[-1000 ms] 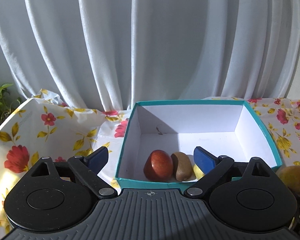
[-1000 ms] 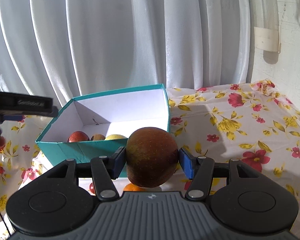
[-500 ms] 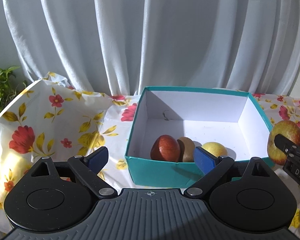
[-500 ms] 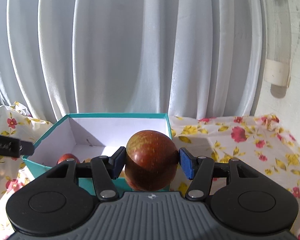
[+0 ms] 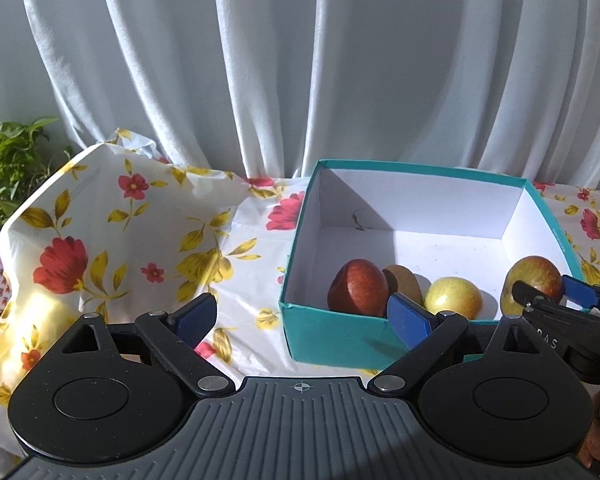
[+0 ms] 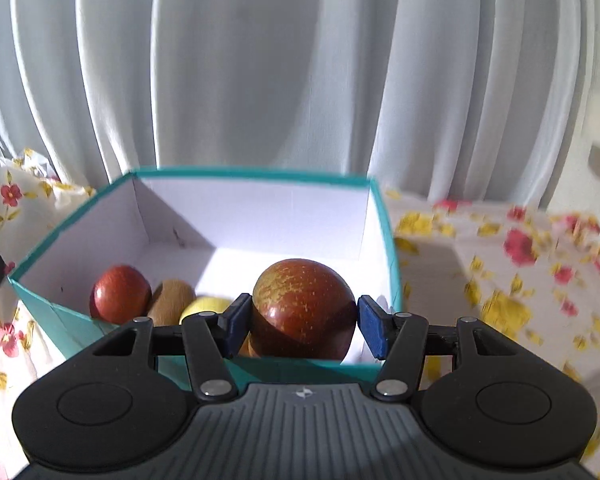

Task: Organize fruits
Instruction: 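Lower the red-yellow apple into the teal box and open the right tool, then move the left tool down to the second brown kiwi and close on it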

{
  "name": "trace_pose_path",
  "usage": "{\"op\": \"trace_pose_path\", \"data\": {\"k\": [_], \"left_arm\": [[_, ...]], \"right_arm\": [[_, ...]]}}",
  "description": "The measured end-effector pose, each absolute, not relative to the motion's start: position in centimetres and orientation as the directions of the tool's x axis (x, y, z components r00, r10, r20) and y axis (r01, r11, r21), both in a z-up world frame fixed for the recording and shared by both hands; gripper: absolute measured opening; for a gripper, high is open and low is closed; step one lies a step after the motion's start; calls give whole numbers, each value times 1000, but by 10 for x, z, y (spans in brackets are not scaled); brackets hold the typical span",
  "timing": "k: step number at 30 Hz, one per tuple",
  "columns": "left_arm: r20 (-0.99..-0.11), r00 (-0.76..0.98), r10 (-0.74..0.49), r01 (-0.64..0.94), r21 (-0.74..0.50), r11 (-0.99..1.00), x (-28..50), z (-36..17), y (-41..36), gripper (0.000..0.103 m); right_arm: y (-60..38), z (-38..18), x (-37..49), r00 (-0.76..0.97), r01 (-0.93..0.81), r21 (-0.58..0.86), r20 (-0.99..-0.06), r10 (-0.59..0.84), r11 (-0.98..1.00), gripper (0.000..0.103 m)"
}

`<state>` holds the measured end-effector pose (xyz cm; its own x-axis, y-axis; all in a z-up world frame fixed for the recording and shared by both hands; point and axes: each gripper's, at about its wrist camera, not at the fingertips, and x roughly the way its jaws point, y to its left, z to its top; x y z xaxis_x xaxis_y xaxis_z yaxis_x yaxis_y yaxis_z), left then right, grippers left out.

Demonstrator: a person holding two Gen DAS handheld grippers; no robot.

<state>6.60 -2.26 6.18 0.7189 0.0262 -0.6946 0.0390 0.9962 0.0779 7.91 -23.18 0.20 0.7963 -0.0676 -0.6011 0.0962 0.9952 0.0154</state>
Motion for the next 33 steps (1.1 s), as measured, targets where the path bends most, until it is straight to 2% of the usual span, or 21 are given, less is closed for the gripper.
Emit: {"op": "trace_pose_path", "data": {"k": [3, 4, 9, 10, 11, 12, 14, 16, 27, 33], "left_arm": [[-703, 711, 32, 34, 80, 996, 68, 59, -22, 96], [-705, 708, 31, 37, 81, 996, 69, 57, -23, 96], [-722, 692, 8, 75, 82, 994, 69, 49, -27, 96], [-724, 690, -5, 89, 78, 993, 69, 46, -28, 96], [-728, 686, -17, 105, 76, 992, 68, 43, -29, 96], [-733, 680, -27, 121, 75, 990, 67, 39, -31, 96], [-743, 667, -49, 158, 77, 984, 63, 31, -35, 96], [-747, 663, -56, 186, 92, 978, 60, 23, -39, 96], [-781, 619, -78, 272, 120, 955, 38, -7, -53, 96], [-785, 618, -46, 264, 152, 952, 32, -19, -62, 96]], "right_arm": [[-232, 1, 80, 799, 95, 12, -598, -69, 995, 50], [-231, 1, 81, 796, 99, -4, -600, -82, 995, 36], [-238, 1, 80, 791, 112, -3, -605, -91, 994, 36], [-238, 4, 76, 799, 107, 6, -595, -82, 994, 47], [-239, 8, 71, 810, 99, 20, -582, -69, 995, 67], [-239, 12, 65, 821, 84, 38, -568, -48, 996, 71], [-236, 22, 51, 843, 88, 36, -536, -55, 995, 92], [-234, 31, 36, 863, 87, 25, -502, -63, 996, 103], [-232, 49, -19, 877, 144, -18, -460, -136, 989, 103], [-237, 45, -29, 847, 196, -7, -502, -173, 981, 103]]}}
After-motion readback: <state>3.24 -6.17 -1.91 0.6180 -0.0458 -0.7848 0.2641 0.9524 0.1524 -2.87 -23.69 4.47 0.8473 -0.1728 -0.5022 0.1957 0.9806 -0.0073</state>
